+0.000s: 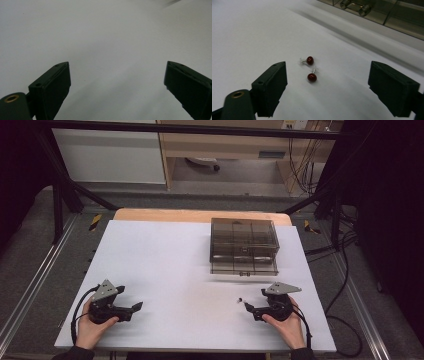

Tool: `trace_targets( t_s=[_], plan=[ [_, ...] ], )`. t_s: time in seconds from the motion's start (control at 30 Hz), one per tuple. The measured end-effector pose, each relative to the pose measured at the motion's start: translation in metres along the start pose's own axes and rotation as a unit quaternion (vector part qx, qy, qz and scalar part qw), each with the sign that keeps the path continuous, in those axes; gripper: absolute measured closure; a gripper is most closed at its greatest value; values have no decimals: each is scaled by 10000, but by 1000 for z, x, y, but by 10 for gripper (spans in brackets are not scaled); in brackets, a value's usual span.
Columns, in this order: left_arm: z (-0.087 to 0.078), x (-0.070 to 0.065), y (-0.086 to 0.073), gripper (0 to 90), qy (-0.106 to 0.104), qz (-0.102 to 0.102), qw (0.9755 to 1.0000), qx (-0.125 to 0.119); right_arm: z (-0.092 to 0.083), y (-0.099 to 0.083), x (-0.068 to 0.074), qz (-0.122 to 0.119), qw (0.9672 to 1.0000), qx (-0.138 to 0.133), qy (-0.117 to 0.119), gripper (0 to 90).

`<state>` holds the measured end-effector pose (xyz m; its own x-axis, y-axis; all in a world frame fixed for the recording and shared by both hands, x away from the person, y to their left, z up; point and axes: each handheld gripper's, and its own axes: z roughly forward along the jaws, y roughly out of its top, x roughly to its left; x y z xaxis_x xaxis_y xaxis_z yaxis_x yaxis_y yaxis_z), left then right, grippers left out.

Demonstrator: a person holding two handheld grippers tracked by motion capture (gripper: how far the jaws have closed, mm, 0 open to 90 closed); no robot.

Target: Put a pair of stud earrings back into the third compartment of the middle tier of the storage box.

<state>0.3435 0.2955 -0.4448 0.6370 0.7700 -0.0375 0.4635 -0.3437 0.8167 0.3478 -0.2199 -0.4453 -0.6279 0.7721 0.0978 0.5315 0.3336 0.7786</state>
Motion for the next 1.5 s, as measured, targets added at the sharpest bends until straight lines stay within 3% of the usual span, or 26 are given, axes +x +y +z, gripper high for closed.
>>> trace_targets(
  t_s=[0.27,0.7,1.23,1.5],
  plan=[
    [-1,0,0,65,21,-23,10000,-19,7,0,5,-164,9998,37,83,365],
    [0,0,0,65,27,-1,10000,11,13,0,5,-115,9996,95,227,634],
    [0,1,-1,65,39,-19,10000,3,19,-2,6,-93,9994,246,234,790],
    [0,1,-1,65,37,-8,10000,6,19,-3,7,-58,9995,237,182,803]
  ],
)
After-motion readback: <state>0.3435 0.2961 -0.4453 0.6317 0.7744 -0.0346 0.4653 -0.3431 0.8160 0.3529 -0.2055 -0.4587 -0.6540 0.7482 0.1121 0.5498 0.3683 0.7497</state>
